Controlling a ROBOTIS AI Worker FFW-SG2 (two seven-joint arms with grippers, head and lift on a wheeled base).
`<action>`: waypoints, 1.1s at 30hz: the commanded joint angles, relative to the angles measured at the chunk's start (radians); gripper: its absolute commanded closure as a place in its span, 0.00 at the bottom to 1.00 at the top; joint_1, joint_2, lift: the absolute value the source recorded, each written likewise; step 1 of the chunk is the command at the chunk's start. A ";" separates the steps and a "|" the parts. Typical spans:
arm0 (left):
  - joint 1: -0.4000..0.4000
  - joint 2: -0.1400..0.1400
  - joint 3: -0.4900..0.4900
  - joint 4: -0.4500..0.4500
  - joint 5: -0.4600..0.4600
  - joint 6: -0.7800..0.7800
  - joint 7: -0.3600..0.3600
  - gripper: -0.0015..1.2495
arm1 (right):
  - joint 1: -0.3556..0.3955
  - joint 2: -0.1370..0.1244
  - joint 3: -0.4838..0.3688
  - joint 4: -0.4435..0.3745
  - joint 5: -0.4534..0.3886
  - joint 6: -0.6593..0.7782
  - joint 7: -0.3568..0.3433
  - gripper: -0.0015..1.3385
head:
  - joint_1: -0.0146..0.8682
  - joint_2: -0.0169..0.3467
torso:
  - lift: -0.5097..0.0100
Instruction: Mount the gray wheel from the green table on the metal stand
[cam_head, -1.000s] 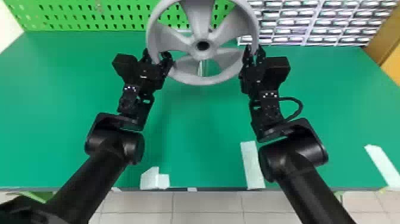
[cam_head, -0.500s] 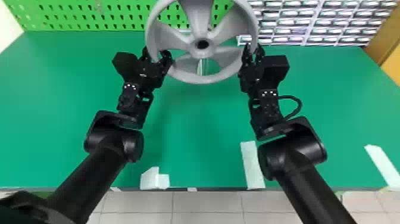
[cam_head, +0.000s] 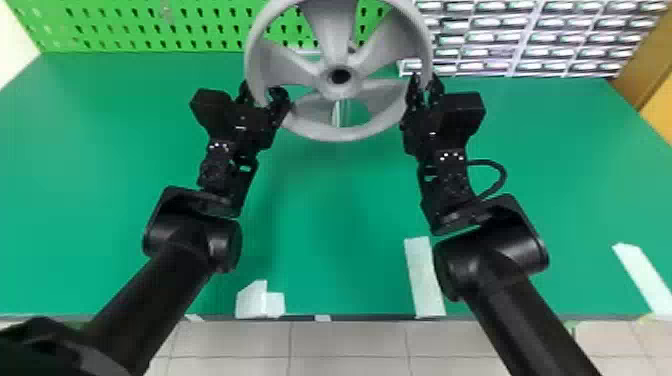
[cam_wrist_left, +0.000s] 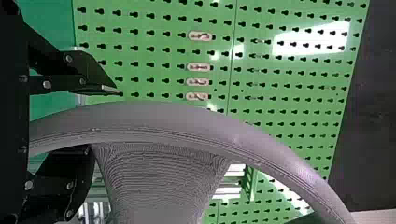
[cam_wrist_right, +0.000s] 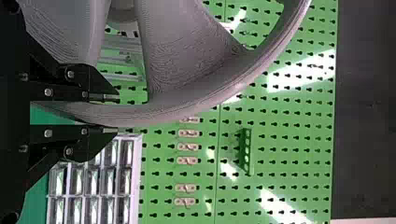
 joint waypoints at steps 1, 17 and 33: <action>0.000 0.000 -0.005 0.006 0.004 0.000 0.001 0.68 | 0.003 0.000 -0.004 0.001 0.001 0.000 -0.002 0.81 | 1.00 0.19 | 0.79; 0.003 -0.005 -0.012 0.018 0.006 -0.008 0.001 0.68 | 0.011 -0.003 -0.014 0.001 0.001 0.000 -0.002 0.81 | 1.00 0.19 | 0.79; -0.024 -0.006 -0.004 0.076 -0.007 -0.023 0.001 0.67 | -0.007 0.001 -0.010 0.047 0.008 -0.018 0.000 0.81 | 1.00 0.19 | 0.79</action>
